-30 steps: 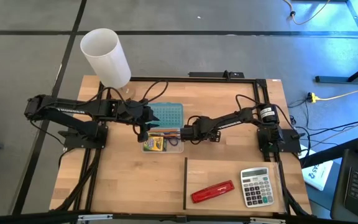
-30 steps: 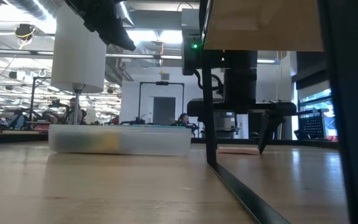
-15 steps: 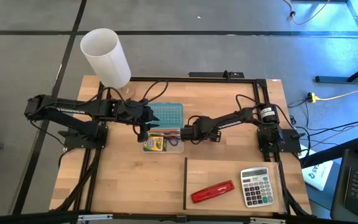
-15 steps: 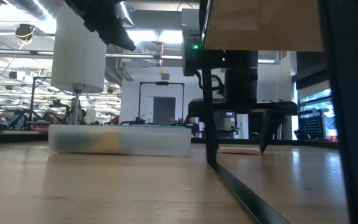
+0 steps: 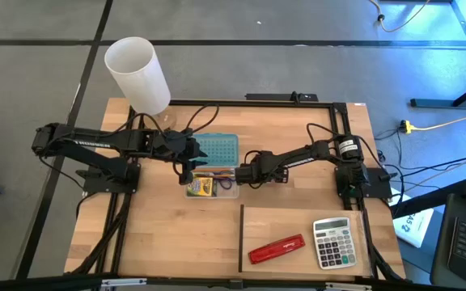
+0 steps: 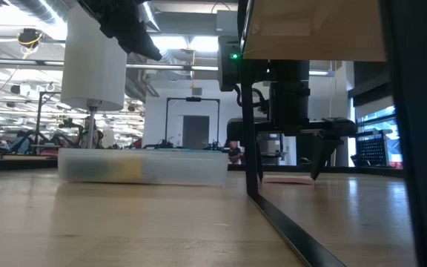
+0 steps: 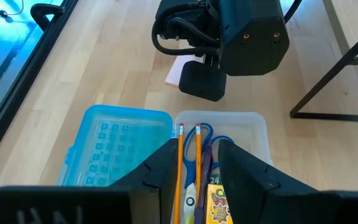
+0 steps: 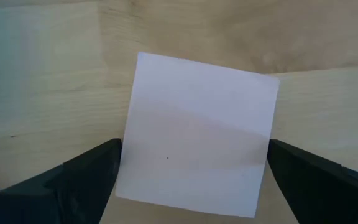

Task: Pack school essentials
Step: Put the pink sticky notes into the blue supply box

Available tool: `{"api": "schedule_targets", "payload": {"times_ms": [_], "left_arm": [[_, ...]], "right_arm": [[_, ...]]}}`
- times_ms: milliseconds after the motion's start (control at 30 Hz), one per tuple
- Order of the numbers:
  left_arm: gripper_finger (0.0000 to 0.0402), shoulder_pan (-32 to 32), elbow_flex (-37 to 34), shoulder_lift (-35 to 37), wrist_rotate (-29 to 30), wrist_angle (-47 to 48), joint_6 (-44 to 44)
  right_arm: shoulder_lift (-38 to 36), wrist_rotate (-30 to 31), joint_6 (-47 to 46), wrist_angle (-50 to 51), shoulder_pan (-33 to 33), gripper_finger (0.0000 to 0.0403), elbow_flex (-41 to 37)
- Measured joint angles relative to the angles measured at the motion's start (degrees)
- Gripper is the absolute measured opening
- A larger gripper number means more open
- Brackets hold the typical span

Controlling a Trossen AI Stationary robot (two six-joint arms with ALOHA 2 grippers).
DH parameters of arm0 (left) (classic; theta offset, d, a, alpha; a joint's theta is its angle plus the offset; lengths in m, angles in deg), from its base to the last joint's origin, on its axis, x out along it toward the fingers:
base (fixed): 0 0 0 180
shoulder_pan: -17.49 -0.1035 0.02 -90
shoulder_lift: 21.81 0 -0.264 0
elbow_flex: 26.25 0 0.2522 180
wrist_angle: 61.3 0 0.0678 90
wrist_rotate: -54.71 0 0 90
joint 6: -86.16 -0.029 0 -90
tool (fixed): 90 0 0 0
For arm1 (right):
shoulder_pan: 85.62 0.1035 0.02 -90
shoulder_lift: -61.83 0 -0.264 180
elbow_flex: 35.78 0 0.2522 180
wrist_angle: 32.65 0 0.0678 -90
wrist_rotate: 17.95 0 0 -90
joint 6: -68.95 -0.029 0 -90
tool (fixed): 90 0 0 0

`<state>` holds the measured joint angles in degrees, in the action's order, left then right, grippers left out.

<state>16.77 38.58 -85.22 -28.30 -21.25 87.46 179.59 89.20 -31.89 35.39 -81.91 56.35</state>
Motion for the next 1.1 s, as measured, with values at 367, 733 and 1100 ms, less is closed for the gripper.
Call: {"api": "schedule_targets", "payload": {"times_ms": [367, 733, 1100], "left_arm": [[0.0108, -0.01, 0.0, -0.01, 0.0, 0.02, 0.0], [0.0108, 0.01, -0.02, 0.01, 0.0, 0.0, 0.0], [0.0108, 0.0, 0.0, 0.0, -0.01, 0.0, -0.02]], "right_arm": [[0.02, 1.05, 0.14, 0.04, 0.0, 0.04, -0.02], [0.04, 1.35, -1.04, 0.05, -0.02, 0.0384, -0.04], [0.09, 3.28, -0.58, 0.02, 0.26, 0.0328, -0.09]]}}
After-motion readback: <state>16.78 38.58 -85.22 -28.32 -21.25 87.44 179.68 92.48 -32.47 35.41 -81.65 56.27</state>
